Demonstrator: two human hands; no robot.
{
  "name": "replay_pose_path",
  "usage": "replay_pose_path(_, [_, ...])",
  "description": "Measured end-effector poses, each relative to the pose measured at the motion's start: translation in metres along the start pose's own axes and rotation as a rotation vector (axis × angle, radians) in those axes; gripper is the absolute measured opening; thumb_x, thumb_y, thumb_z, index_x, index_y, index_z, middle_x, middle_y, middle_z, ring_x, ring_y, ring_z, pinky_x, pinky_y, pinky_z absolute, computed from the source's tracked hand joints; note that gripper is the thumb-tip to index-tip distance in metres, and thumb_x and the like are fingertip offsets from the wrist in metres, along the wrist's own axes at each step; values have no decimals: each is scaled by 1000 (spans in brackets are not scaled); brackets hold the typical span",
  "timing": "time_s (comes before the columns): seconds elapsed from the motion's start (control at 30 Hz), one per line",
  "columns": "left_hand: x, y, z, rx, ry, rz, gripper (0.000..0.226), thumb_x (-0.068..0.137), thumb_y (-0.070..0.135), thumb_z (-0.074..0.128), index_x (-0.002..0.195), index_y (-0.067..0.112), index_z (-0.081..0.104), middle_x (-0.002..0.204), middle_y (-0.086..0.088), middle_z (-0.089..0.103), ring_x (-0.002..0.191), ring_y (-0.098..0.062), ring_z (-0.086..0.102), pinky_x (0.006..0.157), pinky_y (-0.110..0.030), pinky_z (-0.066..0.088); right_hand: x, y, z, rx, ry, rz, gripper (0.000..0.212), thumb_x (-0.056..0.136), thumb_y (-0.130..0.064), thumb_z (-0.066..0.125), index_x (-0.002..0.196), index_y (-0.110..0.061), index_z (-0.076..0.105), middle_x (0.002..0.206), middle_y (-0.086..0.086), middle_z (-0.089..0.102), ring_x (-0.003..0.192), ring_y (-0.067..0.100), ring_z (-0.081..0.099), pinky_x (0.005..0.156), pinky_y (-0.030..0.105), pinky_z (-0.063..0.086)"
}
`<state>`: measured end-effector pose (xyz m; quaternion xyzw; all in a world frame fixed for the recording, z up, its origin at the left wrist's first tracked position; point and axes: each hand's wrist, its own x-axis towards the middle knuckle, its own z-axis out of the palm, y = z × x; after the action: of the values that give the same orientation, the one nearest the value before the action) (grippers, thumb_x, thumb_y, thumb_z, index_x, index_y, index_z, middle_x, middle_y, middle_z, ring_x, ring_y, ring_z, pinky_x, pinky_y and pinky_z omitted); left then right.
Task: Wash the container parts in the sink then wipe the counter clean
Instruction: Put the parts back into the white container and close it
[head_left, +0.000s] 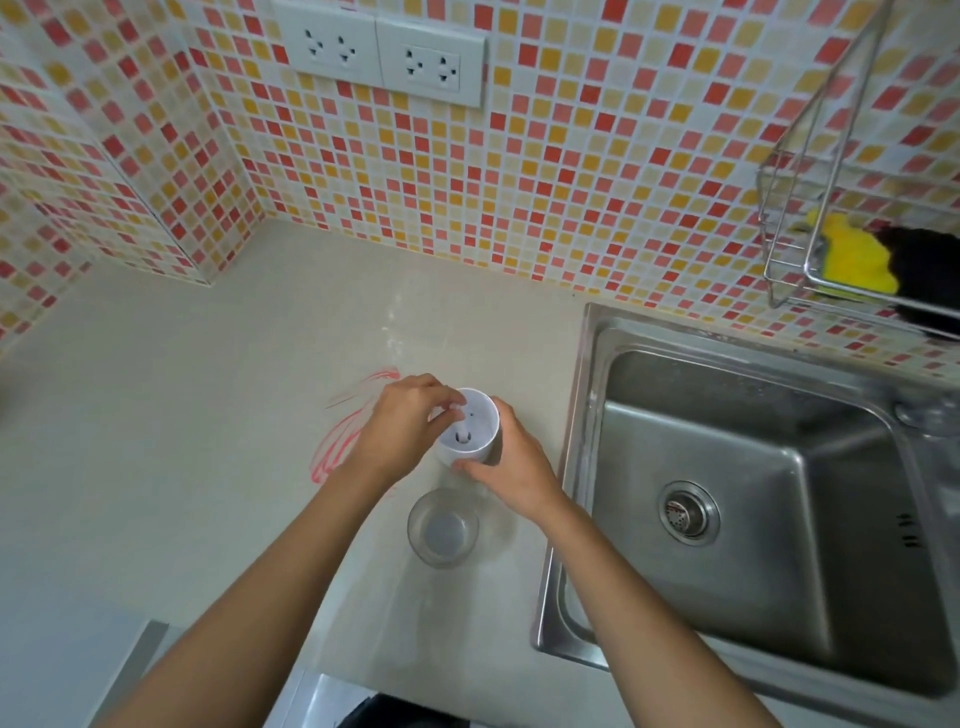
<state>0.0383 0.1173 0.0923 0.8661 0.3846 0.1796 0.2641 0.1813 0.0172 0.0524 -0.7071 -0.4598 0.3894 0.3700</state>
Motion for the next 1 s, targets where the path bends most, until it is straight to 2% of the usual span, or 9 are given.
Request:
replay_pose_path(0.13, [3, 8, 8, 43, -61, 36, 16, 84, 6, 66, 96, 11, 76, 95, -8, 69, 87, -28, 61, 75, -26, 41, 3, 4, 5, 6, -1, 46, 82, 64, -31, 85, 130, -41, 38, 117, -19, 60, 104, 2, 59, 87, 28, 51])
replay_pose_path(0.27, [-5, 5, 7, 42, -41, 68, 27, 85, 2, 61, 110, 8, 71, 105, -12, 69, 95, -33, 61, 84, -33, 45, 4, -1, 2, 52, 19, 114, 81, 57, -35, 85, 122, -39, 37, 111, -16, 61, 100, 6, 60, 85, 33, 53])
replay_pose_path(0.4, [-59, -13, 0, -194, 6, -209, 71, 73, -16, 43, 138, 11, 49, 137, -6, 51, 128, -22, 43, 106, -21, 28, -7, 1, -17, -34, 64, 91, 85, 52, -36, 84, 123, -37, 36, 122, -10, 51, 109, 7, 53, 88, 23, 47])
replay_pose_path(0.5, [-107, -42, 0, -216, -109, -288, 77, 65, 2, 46, 140, 22, 46, 139, -2, 46, 131, -23, 39, 108, -27, 27, -28, 10, -38, -210, 15, 73, 83, 52, -32, 81, 118, -44, 33, 123, -9, 44, 109, 8, 48, 92, 24, 43])
replay_pose_path(0.6, [-138, -49, 13, -260, -276, -274, 85, 69, 28, 66, 146, 32, 31, 143, 3, 38, 133, -19, 34, 112, -33, 27, -50, 13, -49, -358, -71, 73, 83, 53, -25, 81, 122, -38, 36, 122, -9, 38, 109, 8, 44, 96, 23, 38])
replay_pose_path(0.73, [-143, -32, 35, -380, -212, -229, 96, 63, 63, 70, 145, 31, 33, 135, 13, 43, 124, -9, 37, 107, -31, 30, -72, 6, -52, -446, -144, 50, 80, 57, -18, 82, 121, -38, 38, 122, -9, 35, 109, 6, 43, 85, 3, 32])
replay_pose_path(0.8, [-137, -28, 43, -408, -143, -200, 86, 65, 61, 67, 139, 24, 43, 132, 12, 47, 122, -10, 42, 107, -29, 31, -77, -3, -52, -506, -162, 32, 80, 58, -19, 82, 126, -34, 43, 123, -7, 34, 111, 11, 44, 83, 3, 31])
replay_pose_path(0.87, [-129, -26, 51, -427, -109, -191, 80, 70, 49, 75, 137, 19, 45, 133, 6, 50, 122, -13, 45, 104, -24, 30, -80, -12, -53, -599, -156, -1, 84, 59, -24, 83, 133, -32, 45, 121, -7, 33, 113, 16, 41, 93, 14, 31])
replay_pose_path(1.0, [-111, -24, 64, -409, -83, -168, 77, 72, 36, 81, 137, 17, 46, 131, -2, 53, 119, -20, 48, 102, -28, 34, -78, -30, -52, -711, -101, -78, 85, 62, -37, 81, 138, -39, 43, 122, -8, 37, 118, 21, 36, 98, 22, 27])
